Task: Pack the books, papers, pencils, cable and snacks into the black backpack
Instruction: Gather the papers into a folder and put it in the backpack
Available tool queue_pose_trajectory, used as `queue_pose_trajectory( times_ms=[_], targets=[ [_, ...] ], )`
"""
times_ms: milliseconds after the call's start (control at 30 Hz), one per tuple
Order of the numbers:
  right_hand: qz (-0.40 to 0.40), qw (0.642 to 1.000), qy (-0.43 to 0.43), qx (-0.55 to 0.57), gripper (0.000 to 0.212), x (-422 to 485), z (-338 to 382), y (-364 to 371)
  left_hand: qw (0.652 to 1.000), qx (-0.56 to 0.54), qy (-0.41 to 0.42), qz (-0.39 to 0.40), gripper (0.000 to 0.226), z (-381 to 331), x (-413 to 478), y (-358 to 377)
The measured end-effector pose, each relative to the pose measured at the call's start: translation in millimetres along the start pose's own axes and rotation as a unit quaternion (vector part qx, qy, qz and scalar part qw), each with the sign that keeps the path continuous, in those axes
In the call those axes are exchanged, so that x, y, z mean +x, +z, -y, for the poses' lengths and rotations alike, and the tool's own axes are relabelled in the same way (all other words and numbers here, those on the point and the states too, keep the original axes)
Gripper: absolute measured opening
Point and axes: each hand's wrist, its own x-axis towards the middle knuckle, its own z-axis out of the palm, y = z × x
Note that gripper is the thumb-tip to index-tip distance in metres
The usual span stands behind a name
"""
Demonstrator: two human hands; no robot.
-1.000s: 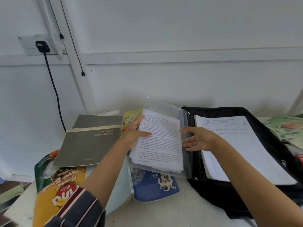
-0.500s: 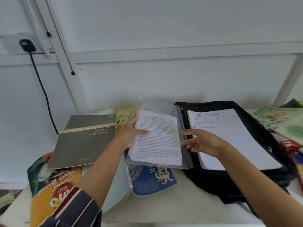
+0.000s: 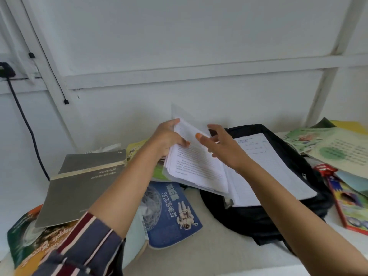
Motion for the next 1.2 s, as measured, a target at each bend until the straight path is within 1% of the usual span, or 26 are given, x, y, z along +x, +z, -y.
queue_pose_trajectory(
  times_ms=[100, 200, 300, 367, 400, 467, 533, 600, 667, 733, 767, 800, 833, 867, 900, 933, 967, 1000, 1067, 1133, 1200],
  targets=[
    [0.017, 0.995, 0.049, 0.083, 0.062, 14.2, 5.4, -29.6, 0.995, 0.086, 0.043, 0.008, 0.093, -33.0, 1.1, 39.3],
    [0.032, 0.983, 0.091, 0.157, 0.053, 21.6, -10.9, -71.1, 0.981, 0.179, 0.069, 0.030, 0.095, -57.5, 5.0, 84.1],
    [0.036, 0.964, 0.118, 0.237, 0.054, 27.8, -40.2, -110.5, 0.960, 0.265, 0.069, 0.061, 0.100, -76.4, 7.8, 133.0],
    [0.042, 0.954, 0.135, 0.265, 0.057, 30.8, -61.8, -131.8, 0.949, 0.297, 0.047, 0.089, 0.101, -84.3, 9.3, 166.2],
    [0.047, 0.949, 0.142, 0.278, 0.058, 32.2, -72.6, -140.8, 0.950, 0.291, 0.032, 0.108, 0.102, -86.3, 10.9, 182.4],
    [0.057, 0.942, 0.138, 0.302, 0.060, 34.1, -94.5, -156.6, 0.961, 0.230, -0.002, 0.154, 0.100, -86.9, 13.0, 213.1],
    [0.056, 0.938, 0.129, 0.318, 0.048, 34.2, -114.4, -169.6, 0.963, 0.195, -0.025, 0.183, 0.096, -84.5, 14.4, 241.1],
    [0.072, 0.930, 0.143, 0.330, 0.035, 31.3, -133.2, -179.1, 0.957, 0.194, -0.052, 0.208, 0.087, -77.5, 18.2, 263.1],
    [0.099, 0.928, 0.171, 0.315, 0.028, 30.3, -154.7, -183.3, 0.950, 0.174, -0.103, 0.236, 0.077, -69.0, 20.9, 275.0],
    [0.098, 0.939, 0.198, 0.264, 0.024, 29.7, -173.5, -184.6, 0.949, 0.140, -0.144, 0.244, 0.067, -54.6, 25.5, 277.3],
    [0.091, 0.945, 0.210, 0.232, 0.025, 30.7, -181.5, -184.3, 0.954, 0.118, -0.154, 0.230, 0.061, -45.9, 28.9, 275.2],
    [0.082, 0.950, 0.224, 0.201, 0.027, 31.9, -187.9, -183.5, 0.964, 0.103, -0.152, 0.194, 0.054, -35.3, 33.0, 270.7],
    [0.075, 0.954, 0.233, 0.172, 0.030, 33.6, -194.2, -182.2, 0.975, 0.105, -0.141, 0.132, 0.045, -23.4, 38.1, 263.6],
    [0.069, 0.959, 0.236, 0.139, 0.031, 34.6, -196.5, -181.2, 0.982, 0.129, -0.127, 0.052, 0.037, -11.4, 43.4, 254.7],
    [0.064, 0.966, 0.232, 0.097, 0.030, 35.6, -197.0, -180.3, 0.978, 0.169, -0.118, -0.030, 0.037, 1.7, 49.4, 243.7],
    [0.059, 0.973, 0.220, 0.031, 0.024, 35.5, -195.7, -179.9, 0.964, 0.216, -0.122, -0.097, 0.041, 14.8, 54.6, 231.6],
    [0.060, 0.977, 0.201, -0.047, 0.017, 34.8, -193.6, -180.0, 0.944, 0.263, -0.139, -0.141, 0.045, 26.4, 56.5, 219.7],
    [0.060, 0.974, 0.185, -0.117, 0.020, 33.4, -191.2, -180.5, 0.925, 0.303, -0.161, -0.165, 0.048, 36.0, 56.0, 209.1],
    [0.052, 0.964, 0.160, -0.205, 0.031, 30.5, -187.1, -179.7, 0.903, 0.344, -0.196, -0.167, 0.052, 48.3, 49.6, 194.7],
    [0.053, 0.957, 0.152, -0.244, 0.033, 30.6, -187.1, -176.2, 0.899, 0.357, -0.206, -0.147, 0.056, 56.9, 45.2, 187.6],
    [0.063, 0.954, 0.164, -0.244, 0.034, 30.9, -184.5, -173.6, 0.905, 0.352, -0.194, -0.136, 0.062, 63.0, 44.8, 183.4]
  ],
)
